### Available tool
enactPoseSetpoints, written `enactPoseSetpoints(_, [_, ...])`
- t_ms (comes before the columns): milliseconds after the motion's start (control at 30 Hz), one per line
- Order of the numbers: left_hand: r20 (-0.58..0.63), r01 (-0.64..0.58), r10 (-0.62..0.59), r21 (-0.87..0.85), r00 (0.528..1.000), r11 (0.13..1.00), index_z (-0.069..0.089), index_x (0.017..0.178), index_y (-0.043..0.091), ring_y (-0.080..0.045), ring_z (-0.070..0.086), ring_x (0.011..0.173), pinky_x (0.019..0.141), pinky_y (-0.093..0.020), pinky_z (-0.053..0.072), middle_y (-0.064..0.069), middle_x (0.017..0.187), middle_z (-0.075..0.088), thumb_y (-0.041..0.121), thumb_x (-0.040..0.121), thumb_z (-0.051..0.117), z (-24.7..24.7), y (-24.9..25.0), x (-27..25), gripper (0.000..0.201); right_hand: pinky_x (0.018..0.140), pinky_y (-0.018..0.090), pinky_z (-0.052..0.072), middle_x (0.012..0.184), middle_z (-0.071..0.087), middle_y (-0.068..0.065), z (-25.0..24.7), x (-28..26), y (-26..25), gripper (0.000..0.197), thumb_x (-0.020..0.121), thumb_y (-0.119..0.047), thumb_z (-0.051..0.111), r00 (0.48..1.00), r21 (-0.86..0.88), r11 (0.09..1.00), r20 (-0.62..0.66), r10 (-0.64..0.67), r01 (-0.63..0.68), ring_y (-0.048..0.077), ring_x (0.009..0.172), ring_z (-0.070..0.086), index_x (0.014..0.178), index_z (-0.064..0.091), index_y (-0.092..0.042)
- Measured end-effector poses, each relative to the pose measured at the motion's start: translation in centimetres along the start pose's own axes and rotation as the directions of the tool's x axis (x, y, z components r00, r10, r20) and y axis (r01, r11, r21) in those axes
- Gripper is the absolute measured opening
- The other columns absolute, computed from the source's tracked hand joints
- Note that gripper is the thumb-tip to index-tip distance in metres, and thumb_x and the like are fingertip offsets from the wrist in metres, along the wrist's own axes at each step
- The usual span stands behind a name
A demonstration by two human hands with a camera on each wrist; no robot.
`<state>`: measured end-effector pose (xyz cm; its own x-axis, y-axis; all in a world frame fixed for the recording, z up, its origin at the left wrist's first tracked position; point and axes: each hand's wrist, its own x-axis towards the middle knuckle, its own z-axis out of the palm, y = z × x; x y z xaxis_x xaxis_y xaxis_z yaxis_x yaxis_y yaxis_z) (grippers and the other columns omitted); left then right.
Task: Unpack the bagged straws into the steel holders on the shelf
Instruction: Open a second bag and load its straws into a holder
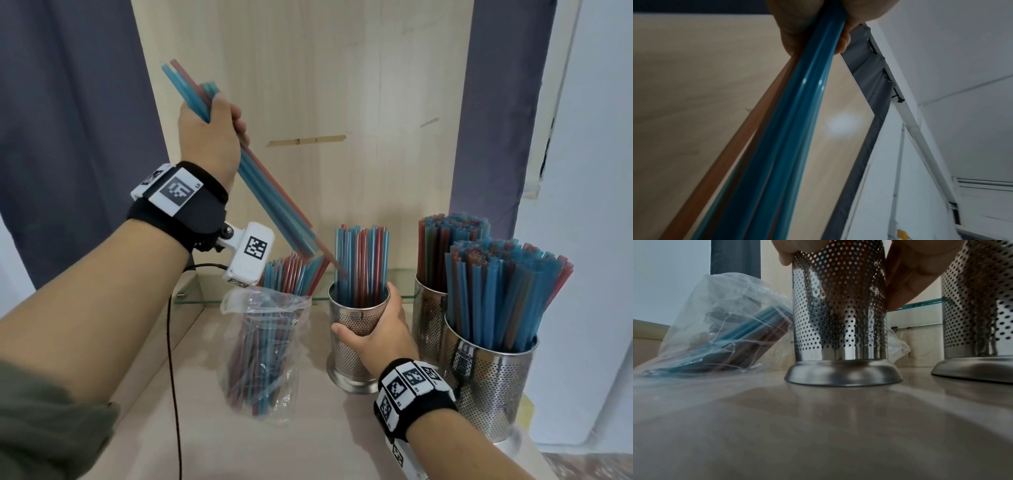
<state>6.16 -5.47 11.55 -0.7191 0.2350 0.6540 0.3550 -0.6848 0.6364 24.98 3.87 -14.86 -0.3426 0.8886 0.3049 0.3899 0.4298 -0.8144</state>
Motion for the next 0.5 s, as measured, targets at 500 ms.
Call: enactPoseSetpoints(500, [0.3, -0.019, -0.042, 0.196, 0.953, 0.98, 0.045, 0.102, 0.018, -0.01, 0.052, 0.058, 0.058, -0.027, 0.048, 0.002, 0.073, 0.053, 0.027, 0.1, 0.05, 6.2, -5.9, -7.9, 0.01, 0.107, 0.04, 0.044, 0.149, 0.04, -0.002, 0.0, -0.2, -0.2, 0.123, 0.06, -0.059, 0.083, 1.0, -0.016, 1.0, 0.004, 0.016, -0.016, 0.021, 0.132, 0.047, 0.151, 0.005, -0.033])
